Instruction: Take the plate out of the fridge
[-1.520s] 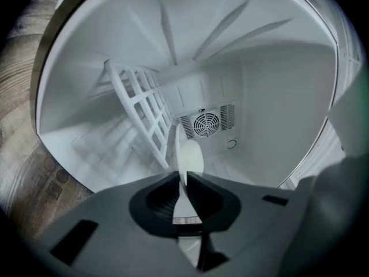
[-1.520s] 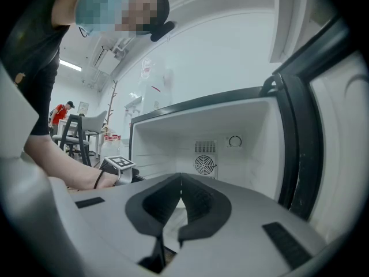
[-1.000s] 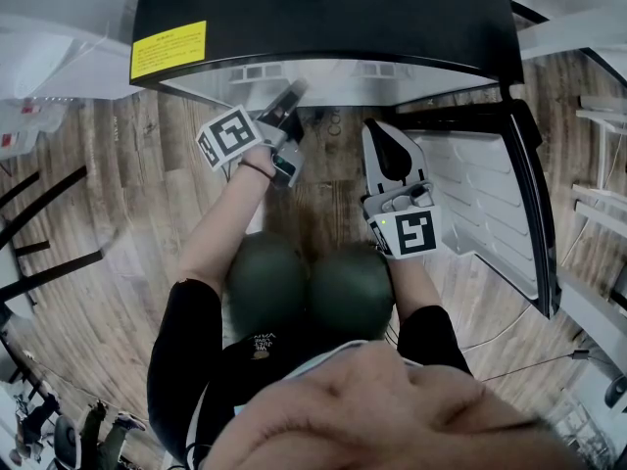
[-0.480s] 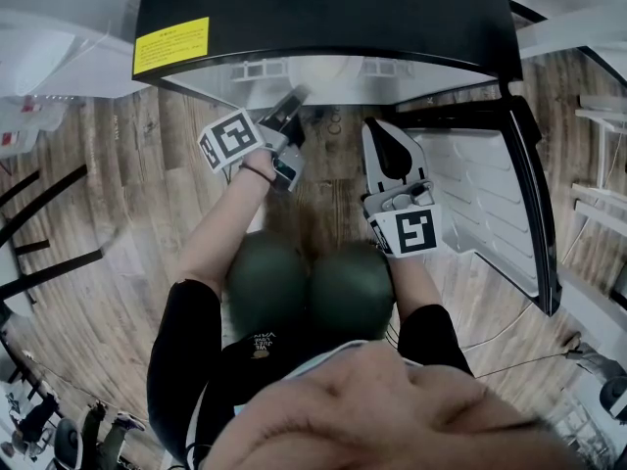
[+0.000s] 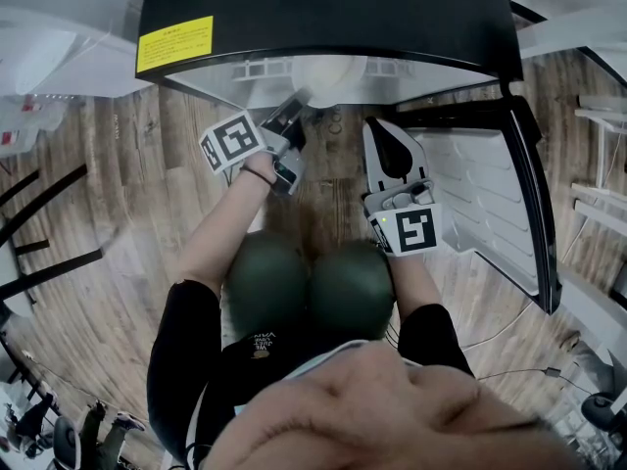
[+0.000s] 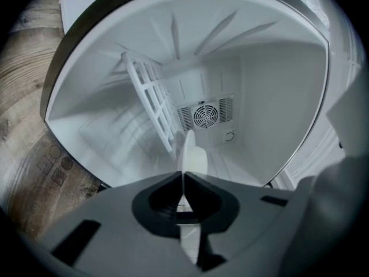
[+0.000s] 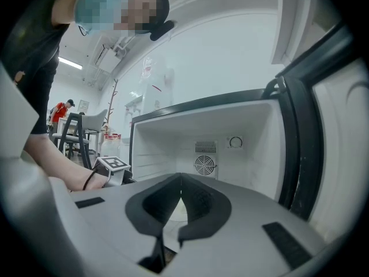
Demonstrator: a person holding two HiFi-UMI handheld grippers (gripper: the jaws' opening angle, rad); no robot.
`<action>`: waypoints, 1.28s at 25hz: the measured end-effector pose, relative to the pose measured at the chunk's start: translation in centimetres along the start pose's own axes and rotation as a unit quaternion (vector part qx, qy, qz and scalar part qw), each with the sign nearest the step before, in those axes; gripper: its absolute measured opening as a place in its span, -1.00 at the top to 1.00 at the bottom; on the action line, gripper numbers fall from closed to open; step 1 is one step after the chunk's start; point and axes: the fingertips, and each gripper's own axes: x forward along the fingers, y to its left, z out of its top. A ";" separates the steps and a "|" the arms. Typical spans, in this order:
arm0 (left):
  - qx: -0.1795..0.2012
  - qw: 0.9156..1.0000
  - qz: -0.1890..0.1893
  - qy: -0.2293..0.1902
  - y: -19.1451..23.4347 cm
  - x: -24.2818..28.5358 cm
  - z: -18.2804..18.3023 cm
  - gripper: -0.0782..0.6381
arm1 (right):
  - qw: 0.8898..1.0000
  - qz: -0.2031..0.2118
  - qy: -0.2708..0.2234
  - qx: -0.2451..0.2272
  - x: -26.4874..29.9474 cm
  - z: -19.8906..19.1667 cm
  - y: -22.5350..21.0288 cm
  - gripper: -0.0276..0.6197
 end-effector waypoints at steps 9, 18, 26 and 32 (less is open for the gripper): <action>0.002 1.000 -0.005 0.016 -0.1 -0.5 -0.7 0.71 | 1.000 -0.006 0.008 -0.002 0.0 0.1 0.0 0.88; -0.005 0.999 -0.007 0.045 -0.3 -2.2 -2.3 0.71 | 0.999 -0.010 0.034 0.003 -0.2 0.3 0.6 0.88; -0.012 0.998 -0.022 0.056 -1.8 -3.3 -3.1 0.71 | 0.999 -0.009 0.049 0.018 -0.1 1.6 1.2 0.88; -0.012 0.998 -0.027 0.063 -4.9 -5.4 -3.5 0.71 | 0.997 -0.009 0.067 0.023 -0.8 4.7 1.6 0.88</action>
